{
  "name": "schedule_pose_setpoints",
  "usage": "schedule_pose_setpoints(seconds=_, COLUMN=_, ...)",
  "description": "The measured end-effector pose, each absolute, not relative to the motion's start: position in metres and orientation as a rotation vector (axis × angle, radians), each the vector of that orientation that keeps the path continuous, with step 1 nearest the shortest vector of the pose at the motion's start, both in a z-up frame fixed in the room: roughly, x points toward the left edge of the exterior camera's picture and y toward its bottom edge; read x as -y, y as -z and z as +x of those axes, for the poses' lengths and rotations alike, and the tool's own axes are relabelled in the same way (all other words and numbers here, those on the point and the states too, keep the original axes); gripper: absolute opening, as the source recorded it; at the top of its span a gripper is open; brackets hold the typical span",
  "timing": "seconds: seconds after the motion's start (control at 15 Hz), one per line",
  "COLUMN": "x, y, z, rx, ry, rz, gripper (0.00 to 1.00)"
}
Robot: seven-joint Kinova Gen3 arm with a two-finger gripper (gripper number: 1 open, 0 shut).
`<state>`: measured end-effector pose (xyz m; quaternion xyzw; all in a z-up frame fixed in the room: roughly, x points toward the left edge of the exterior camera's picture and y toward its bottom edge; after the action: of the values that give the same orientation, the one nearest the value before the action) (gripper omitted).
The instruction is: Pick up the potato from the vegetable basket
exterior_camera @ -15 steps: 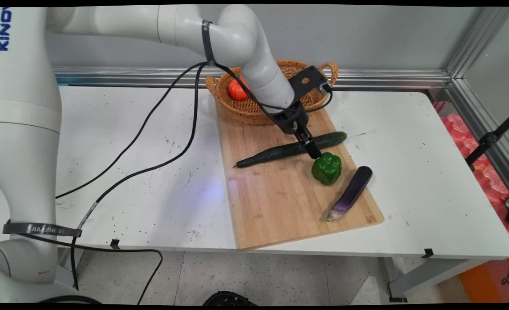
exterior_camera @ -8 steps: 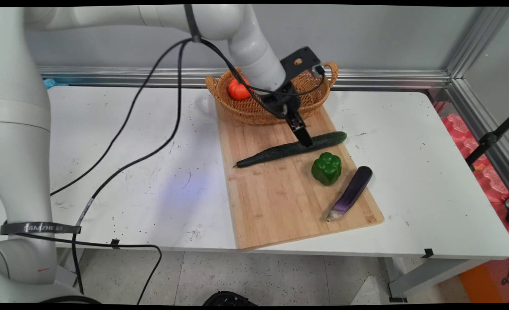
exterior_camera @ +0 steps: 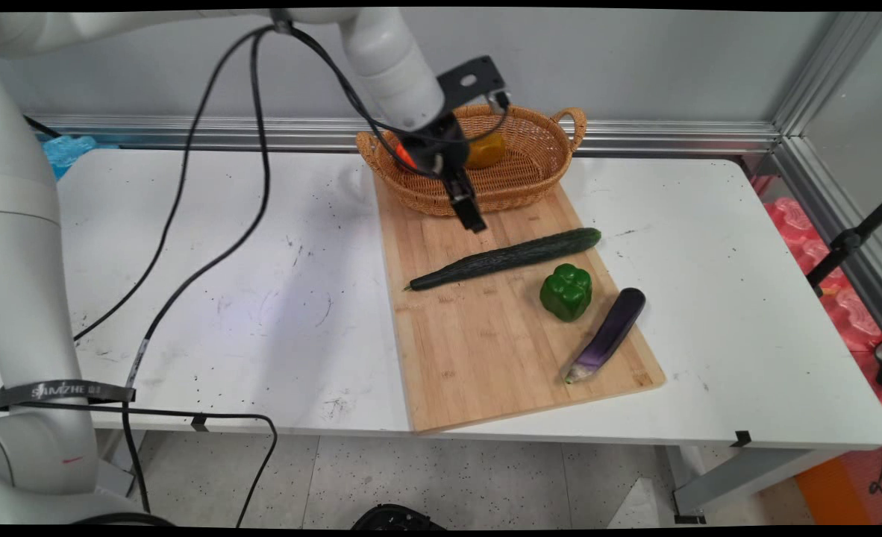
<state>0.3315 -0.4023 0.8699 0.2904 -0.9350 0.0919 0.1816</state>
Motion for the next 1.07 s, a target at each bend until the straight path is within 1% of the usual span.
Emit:
schedule_pose_setpoints(seconds=0.27, x=0.416, y=-0.884, z=0.359, rx=2.668, ry=-0.353, rz=0.808, gripper=1.0)
schedule_pose_setpoints(seconds=0.67, x=0.448, y=-0.899, z=0.378, rx=2.654, ry=-0.465, rz=0.796, gripper=1.0)
schedule_pose_setpoints(seconds=1.07, x=0.487, y=-0.901, z=0.392, rx=2.595, ry=-0.533, rz=0.821, gripper=1.0)
